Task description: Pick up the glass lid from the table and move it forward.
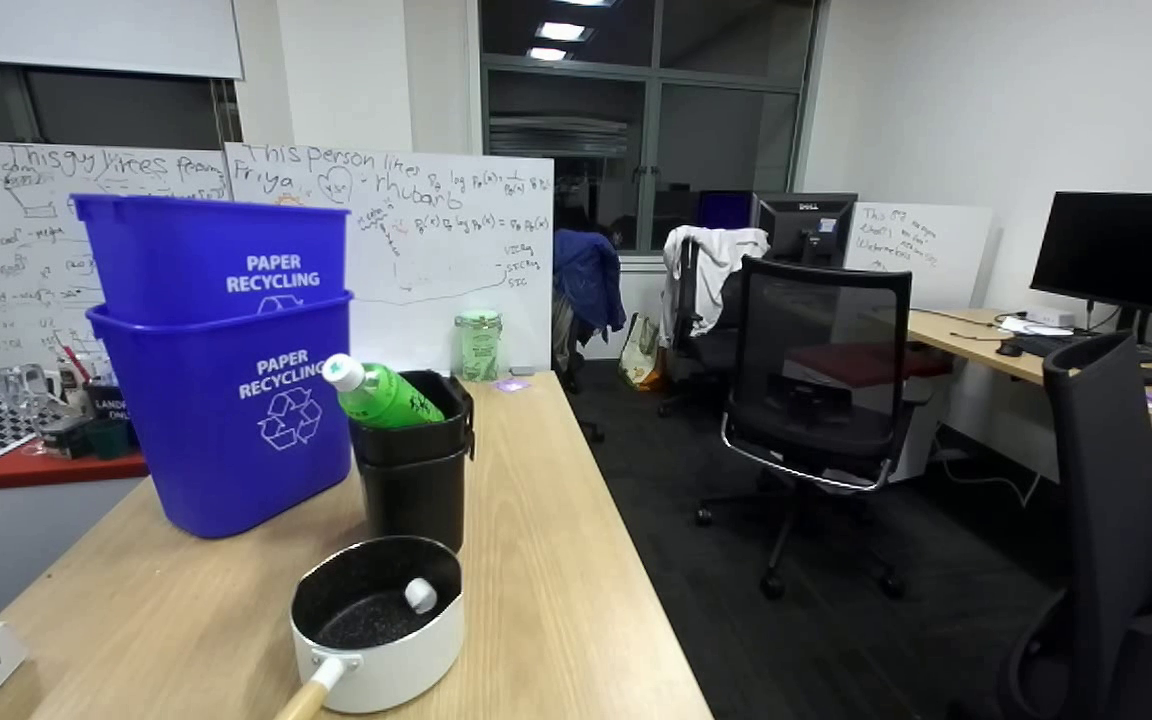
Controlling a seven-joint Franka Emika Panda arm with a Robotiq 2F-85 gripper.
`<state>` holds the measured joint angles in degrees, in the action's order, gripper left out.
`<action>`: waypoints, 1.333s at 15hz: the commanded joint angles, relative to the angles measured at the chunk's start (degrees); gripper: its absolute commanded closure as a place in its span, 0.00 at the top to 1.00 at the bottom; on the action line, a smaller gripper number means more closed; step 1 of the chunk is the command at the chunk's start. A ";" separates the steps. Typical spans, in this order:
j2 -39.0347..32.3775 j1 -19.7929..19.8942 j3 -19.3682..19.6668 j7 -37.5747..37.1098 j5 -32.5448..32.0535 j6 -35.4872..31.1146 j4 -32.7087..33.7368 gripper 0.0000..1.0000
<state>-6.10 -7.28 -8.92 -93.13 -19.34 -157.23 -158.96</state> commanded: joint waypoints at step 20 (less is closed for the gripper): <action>17.51 0.06 0.58 15.87 6.60 19.19 -0.32 0.15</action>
<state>7.19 -8.34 -7.36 -80.14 -12.44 -141.25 -158.77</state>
